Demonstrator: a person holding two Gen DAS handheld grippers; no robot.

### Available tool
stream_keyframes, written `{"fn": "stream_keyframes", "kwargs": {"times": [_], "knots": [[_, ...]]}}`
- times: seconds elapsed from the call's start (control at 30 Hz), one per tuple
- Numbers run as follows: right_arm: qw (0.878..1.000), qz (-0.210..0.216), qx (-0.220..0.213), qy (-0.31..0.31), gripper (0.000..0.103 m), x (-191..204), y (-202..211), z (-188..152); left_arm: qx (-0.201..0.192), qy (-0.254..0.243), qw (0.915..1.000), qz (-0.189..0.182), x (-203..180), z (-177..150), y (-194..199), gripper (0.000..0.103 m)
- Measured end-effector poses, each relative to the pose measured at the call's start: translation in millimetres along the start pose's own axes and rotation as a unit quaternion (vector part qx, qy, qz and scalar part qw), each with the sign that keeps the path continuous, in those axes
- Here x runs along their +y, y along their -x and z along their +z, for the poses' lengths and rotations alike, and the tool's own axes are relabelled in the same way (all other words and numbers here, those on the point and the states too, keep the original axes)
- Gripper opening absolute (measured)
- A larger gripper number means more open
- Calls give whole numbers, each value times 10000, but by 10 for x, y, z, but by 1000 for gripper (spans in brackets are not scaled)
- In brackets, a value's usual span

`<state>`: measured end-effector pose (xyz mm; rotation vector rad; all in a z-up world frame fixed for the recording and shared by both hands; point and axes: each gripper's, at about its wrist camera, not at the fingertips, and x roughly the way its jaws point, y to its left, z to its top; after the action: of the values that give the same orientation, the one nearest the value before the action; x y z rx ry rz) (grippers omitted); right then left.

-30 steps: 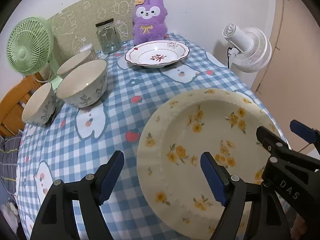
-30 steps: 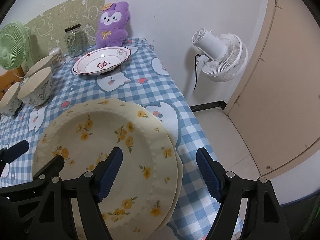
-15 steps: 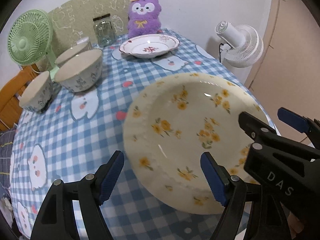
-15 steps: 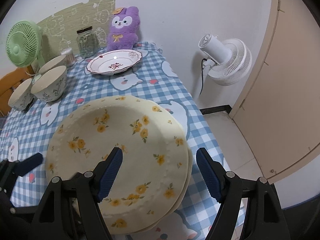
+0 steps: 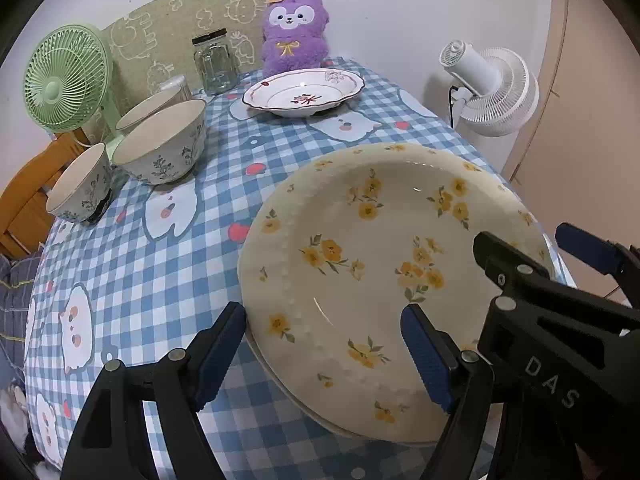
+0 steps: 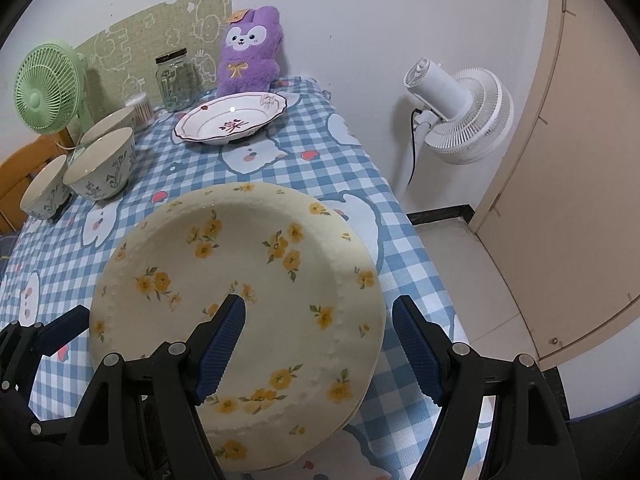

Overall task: Organize plates and bowls
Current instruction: 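Pull both grippers back and up away from the flowered plate stack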

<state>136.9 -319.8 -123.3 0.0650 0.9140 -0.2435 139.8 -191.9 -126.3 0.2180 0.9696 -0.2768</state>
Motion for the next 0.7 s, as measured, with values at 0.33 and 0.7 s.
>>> {"fn": "stream_keyframes", "kwargs": {"times": [0.33,0.7], "knots": [[10000,-7,14,47,79,44,-15,24,34,-4,10000,-58,11,35,-32,81],[9999,-28,-96,52,79,165,103,123,-214,-188,9996,-92,106,140,140,88]]}}
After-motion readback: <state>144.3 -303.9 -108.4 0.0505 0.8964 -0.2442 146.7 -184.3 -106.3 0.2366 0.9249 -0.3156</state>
